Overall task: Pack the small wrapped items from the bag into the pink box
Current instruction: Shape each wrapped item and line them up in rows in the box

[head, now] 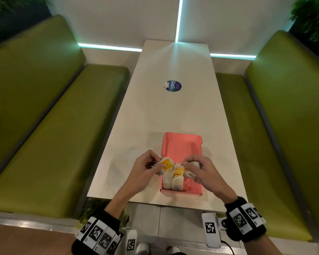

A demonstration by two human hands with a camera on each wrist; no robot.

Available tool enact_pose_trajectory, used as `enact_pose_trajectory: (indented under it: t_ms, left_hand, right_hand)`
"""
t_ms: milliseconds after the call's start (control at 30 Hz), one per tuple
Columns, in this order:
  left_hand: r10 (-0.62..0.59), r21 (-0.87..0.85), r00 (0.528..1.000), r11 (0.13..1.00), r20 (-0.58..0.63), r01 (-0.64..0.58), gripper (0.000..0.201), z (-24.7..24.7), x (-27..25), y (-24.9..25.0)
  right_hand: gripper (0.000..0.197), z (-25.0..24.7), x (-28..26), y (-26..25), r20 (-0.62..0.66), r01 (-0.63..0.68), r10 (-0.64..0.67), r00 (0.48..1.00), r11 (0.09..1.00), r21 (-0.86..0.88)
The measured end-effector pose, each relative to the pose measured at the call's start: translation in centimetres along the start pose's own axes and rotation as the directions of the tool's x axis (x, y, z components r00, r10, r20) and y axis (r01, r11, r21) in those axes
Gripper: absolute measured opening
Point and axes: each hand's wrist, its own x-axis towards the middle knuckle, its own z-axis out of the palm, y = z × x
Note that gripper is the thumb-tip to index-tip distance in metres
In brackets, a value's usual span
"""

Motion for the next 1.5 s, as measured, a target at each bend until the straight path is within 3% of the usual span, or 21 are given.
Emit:
enact_pose_trajectory:
  t_ms: [167, 300, 667, 800, 967, 1100, 1300, 1433, 1500]
  left_hand:
    - [0.011, -0.042, 0.999, 0.999, 0.03, -0.01, 0.013, 0.7, -0.2, 0.8]
    - [0.047, 0.015, 0.998, 0.999, 0.051, -0.048, 0.011, 0.9, -0.4, 0.8]
    - [0.082, 0.023, 0.995, 0.996, 0.048, -0.083, 0.016, 0.4, -1.1, 0.6]
    - [0.103, 0.036, 0.984, 0.993, 0.146, -0.109, 0.017, 0.5, -1.1, 1.4]
    - [0.149, 0.205, 0.96, 0.958, 0.238, -0.2, 0.026, 0.9, -1.3, 1.9]
    - [0.16, 0.261, 0.967, 0.942, 0.2, -0.21, 0.035, 0.8, -1.3, 1.7]
    - [0.124, 0.163, 0.989, 0.977, 0.074, -0.135, 0.011, 0.9, -1.0, 1.5]
    - [0.133, 0.056, 0.991, 0.99, -0.014, -0.132, 0.031, 1.7, -1.1, 2.0]
    - [0.138, 0.051, 0.99, 0.989, -0.038, -0.136, 0.027, 2.0, -0.9, 1.9]
  right_hand:
    - [0.025, 1.8, -0.1, -0.4, 0.05, -0.011, 0.01, 0.999, 1.0, 0.025]
    - [0.009, 2.6, 0.2, -0.3, 0.017, 0.033, -0.033, 0.999, 0.999, 0.004]
    - [0.008, 0.8, 0.1, -2.0, -0.014, 0.074, -0.074, 0.997, 0.997, 0.011]
    - [0.007, 0.4, -0.1, -2.2, -0.019, 0.04, -0.039, 0.999, 0.996, 0.086]
    - [0.008, -0.3, -0.4, -2.4, -0.041, 0.026, -0.021, 0.999, 0.993, 0.116]
    - [0.009, -0.7, -0.6, -2.5, -0.046, 0.011, -0.004, 0.999, 0.987, 0.158]
    - [0.01, -1.0, -0.9, -2.3, -0.049, 0.033, -0.027, 0.998, 0.992, 0.122]
    - [0.006, -0.1, -1.3, -2.6, 0.038, 0.052, -0.055, 0.998, 0.997, 0.065]
    - [0.003, 0.2, -1.4, -2.7, 0.042, 0.068, -0.069, 0.997, 0.997, 0.022]
